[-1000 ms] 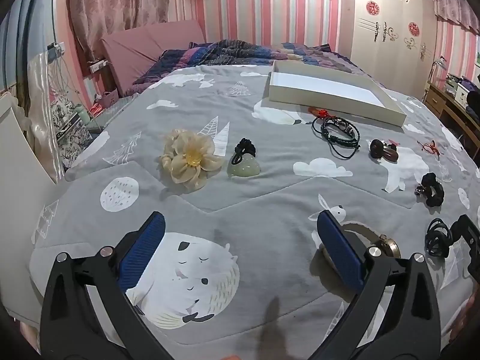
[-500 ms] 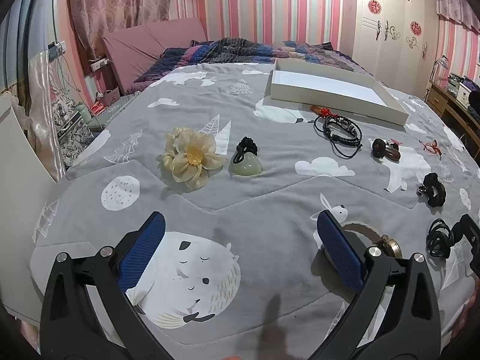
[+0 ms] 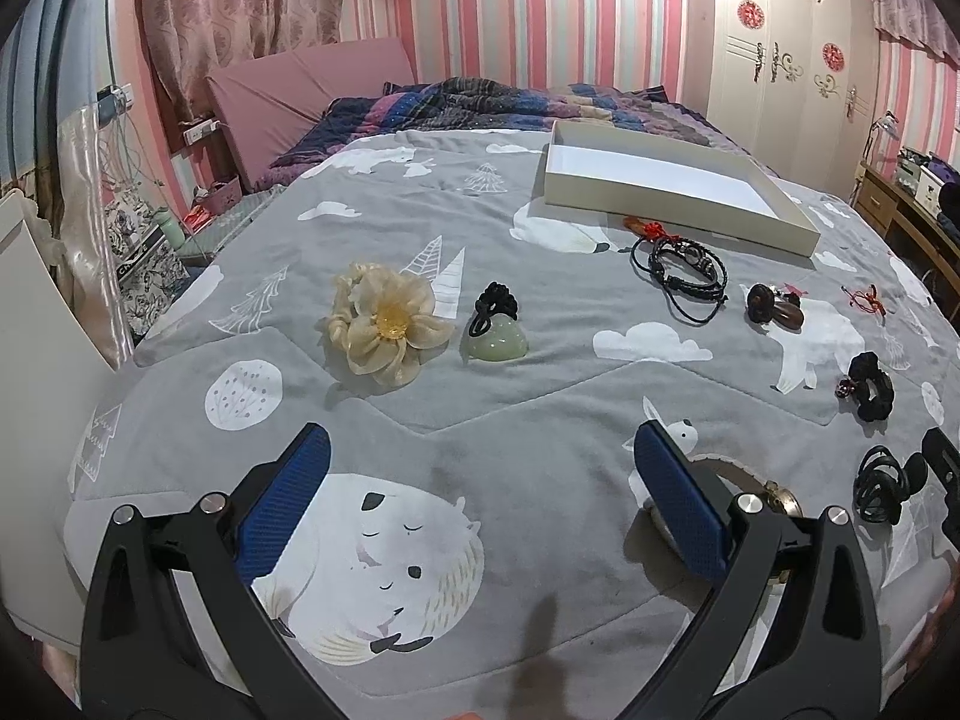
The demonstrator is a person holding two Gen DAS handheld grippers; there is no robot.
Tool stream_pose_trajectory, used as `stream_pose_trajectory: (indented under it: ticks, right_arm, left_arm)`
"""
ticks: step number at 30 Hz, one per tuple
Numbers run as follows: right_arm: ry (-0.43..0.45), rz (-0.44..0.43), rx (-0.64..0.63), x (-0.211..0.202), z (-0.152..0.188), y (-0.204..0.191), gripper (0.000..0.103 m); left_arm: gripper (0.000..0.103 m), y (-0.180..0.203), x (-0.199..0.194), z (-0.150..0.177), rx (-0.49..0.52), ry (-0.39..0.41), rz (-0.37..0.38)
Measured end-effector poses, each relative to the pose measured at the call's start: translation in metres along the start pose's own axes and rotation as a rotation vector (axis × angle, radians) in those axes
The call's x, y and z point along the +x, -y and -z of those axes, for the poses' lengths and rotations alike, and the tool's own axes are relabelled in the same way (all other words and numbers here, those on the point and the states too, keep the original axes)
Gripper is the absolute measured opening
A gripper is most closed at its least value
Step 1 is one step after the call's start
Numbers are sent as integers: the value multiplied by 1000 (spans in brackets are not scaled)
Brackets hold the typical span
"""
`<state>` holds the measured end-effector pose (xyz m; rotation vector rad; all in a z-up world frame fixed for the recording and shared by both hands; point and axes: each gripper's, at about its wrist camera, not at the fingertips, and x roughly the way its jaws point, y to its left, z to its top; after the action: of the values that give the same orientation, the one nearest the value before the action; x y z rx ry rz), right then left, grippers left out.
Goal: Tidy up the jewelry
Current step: 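Move both tools toward the red knotted charm near the white tray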
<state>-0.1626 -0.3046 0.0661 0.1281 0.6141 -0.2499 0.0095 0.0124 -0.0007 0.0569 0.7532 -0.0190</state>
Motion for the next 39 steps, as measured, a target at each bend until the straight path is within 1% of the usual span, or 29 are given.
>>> stream_pose_trajectory:
  ticks: [23,39]
  right_arm:
    - [-4,-1,-2,2,-1,-1,102]
    - [-1,0,-12,3,-3,-4,102]
  left_arm:
    - [100,-5,8,0,-20,-30,5]
    - [100,-2,9,-2,-9,-36,-1]
